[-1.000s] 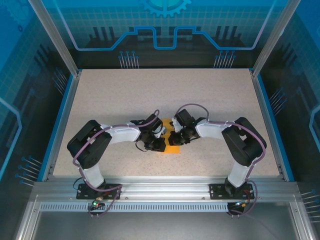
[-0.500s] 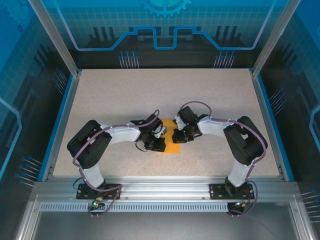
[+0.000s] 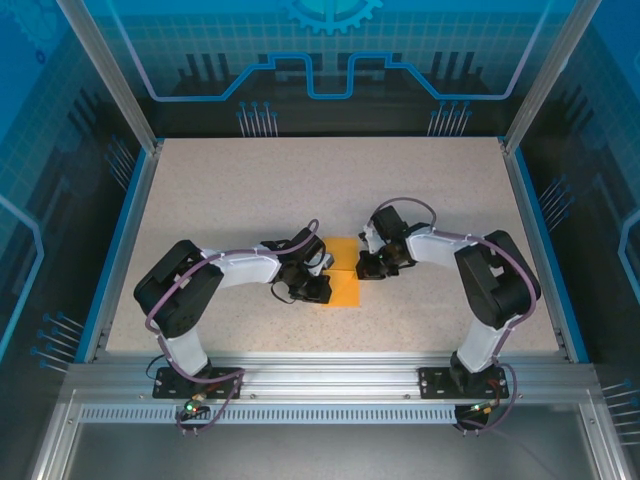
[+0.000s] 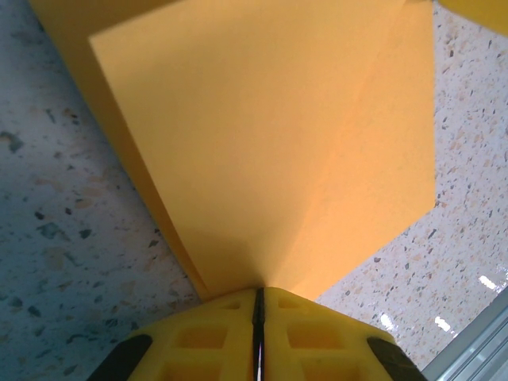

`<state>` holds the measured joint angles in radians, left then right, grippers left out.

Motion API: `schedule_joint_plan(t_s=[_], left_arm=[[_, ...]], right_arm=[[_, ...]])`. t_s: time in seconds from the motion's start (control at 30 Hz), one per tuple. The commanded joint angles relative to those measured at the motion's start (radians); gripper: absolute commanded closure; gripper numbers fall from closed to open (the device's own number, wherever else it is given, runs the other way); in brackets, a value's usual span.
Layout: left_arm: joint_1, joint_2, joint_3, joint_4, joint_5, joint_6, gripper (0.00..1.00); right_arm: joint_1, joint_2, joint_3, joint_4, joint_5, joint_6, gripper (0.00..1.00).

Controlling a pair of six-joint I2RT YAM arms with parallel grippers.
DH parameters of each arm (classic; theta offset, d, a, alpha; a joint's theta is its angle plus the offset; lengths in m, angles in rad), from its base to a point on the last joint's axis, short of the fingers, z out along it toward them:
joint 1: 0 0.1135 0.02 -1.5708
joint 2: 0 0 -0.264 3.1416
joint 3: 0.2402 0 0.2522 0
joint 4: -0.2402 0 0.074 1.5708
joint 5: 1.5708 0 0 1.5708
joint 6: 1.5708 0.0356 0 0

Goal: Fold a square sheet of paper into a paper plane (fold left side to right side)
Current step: Fold the triangle a second time at the center of the table.

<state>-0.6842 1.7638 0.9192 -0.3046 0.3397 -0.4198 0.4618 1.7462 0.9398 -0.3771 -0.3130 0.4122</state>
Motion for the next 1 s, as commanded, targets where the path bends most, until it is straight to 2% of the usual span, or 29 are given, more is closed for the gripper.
schedule_joint_plan(t_s=[0.0, 0.17, 0.33, 0.57, 0.97], left_arm=[[0.004, 0.012, -0.045, -0.055, -0.084, -0.002, 0.89], [0.004, 0.008, -0.044, -0.056, -0.085, -0.001, 0.88], [0.003, 0.004, -0.045, -0.057, -0.086, 0.0, 0.88], [0.004, 0.011, -0.04, -0.062, -0.086, 0.003, 0.88], [0.003, 0.013, -0.042, -0.064, -0.091, 0.0, 0.89]], right_arm=[[0.015, -0.077, 0.004, -0.029, -0.008, -0.022, 1.0], [0.075, -0.093, 0.022, -0.009, -0.03, 0.009, 1.0], [0.097, -0.014, 0.068, -0.003, -0.045, 0.013, 1.0], [0.092, 0.065, 0.108, -0.038, 0.005, -0.008, 1.0], [0.032, 0.099, 0.094, -0.097, 0.073, -0.048, 1.0]])
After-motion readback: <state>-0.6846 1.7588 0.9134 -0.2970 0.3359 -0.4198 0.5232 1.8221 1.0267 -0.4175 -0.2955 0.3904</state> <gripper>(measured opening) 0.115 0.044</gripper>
